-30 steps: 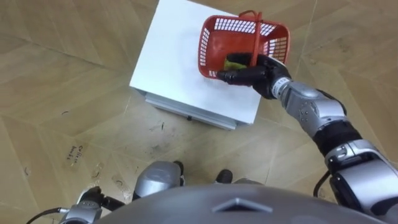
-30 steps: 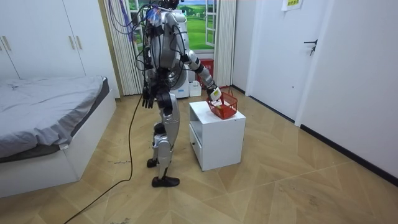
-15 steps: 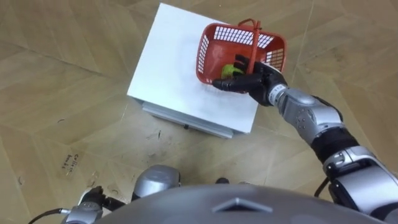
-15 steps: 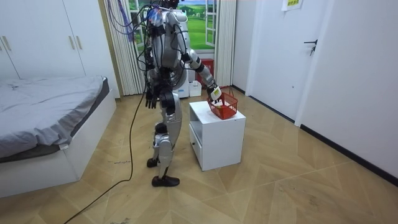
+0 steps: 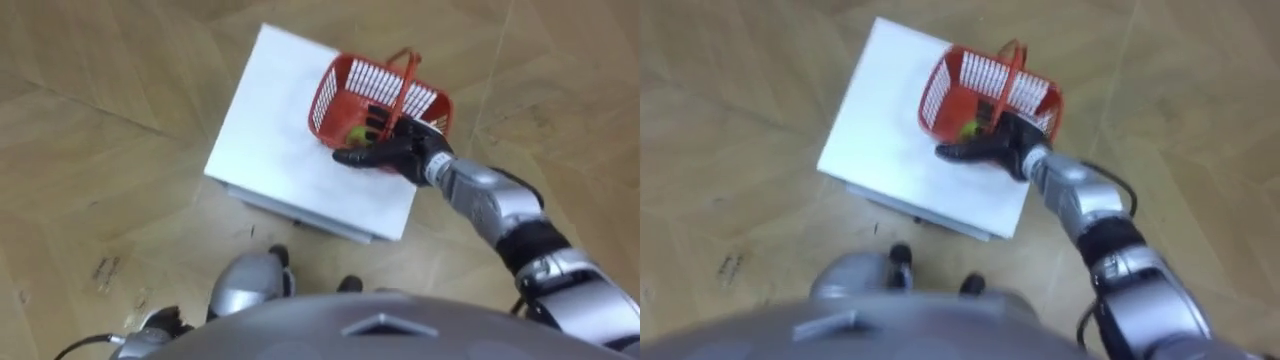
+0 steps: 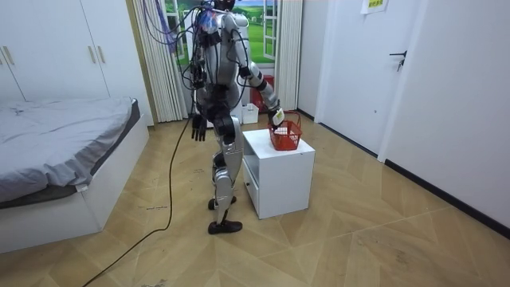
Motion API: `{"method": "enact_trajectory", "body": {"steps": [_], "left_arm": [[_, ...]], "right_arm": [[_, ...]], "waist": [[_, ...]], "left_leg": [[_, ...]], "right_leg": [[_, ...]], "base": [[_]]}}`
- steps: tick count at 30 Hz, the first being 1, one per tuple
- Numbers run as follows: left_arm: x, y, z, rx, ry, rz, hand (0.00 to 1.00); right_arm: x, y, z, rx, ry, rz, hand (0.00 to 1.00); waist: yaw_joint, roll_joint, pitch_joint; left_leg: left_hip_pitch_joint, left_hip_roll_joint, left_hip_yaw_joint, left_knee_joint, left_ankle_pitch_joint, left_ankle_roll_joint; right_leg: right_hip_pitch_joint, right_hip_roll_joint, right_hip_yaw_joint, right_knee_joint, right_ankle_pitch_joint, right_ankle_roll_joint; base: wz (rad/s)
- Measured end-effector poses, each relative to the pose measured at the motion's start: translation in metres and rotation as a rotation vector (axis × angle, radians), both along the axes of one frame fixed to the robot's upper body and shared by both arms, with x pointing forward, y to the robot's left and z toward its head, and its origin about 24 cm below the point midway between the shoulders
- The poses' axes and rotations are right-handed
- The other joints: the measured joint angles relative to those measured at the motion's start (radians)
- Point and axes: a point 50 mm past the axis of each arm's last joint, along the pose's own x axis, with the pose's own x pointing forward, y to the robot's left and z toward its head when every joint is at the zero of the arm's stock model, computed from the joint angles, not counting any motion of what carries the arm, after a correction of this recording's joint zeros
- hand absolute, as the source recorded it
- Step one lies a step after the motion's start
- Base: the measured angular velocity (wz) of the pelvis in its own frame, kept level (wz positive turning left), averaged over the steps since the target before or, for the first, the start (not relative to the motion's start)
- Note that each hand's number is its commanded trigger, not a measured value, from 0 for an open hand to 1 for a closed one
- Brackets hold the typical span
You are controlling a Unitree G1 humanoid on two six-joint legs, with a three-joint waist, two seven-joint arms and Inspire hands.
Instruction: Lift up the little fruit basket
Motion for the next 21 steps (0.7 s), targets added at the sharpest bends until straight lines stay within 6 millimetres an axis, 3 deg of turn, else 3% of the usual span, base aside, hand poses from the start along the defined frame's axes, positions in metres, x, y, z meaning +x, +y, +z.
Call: {"method": "enact_trajectory", "body": {"steps": [3,12,21], "left_arm": [[0.007,-0.001,0.000,0.000,-0.026,-0.005,0.00],[0.007,-0.003,0.000,-0.006,-0.035,-0.004,0.00],[0.003,-0.005,-0.002,-0.011,-0.031,0.001,0.00]], "right_arm": [[0.000,-0.008,0.000,-0.048,-0.006,-0.022,0.00],[0.015,-0.018,0.023,-0.086,-0.154,-0.130,0.00],[0.012,-0.027,0.025,-0.113,-0.178,-0.222,0.00]], "waist": [[-0.012,0.021,-0.0008],[-0.052,0.012,-0.0094],[-0.063,0.024,-0.0117]], "left_leg": [[-0.010,-0.001,-0.020,0.001,-0.013,0.006],[0.006,-0.002,-0.010,0.006,-0.013,0.009],[0.026,-0.001,0.000,0.003,-0.014,0.010]], "right_leg": [[-0.009,0.004,-0.016,0.021,-0.011,-0.010],[-0.004,0.004,-0.012,0.047,-0.014,-0.011],[0.005,0.003,-0.011,0.050,-0.014,-0.010]], "base": [[0.05],[-0.04],[-0.03]]}}
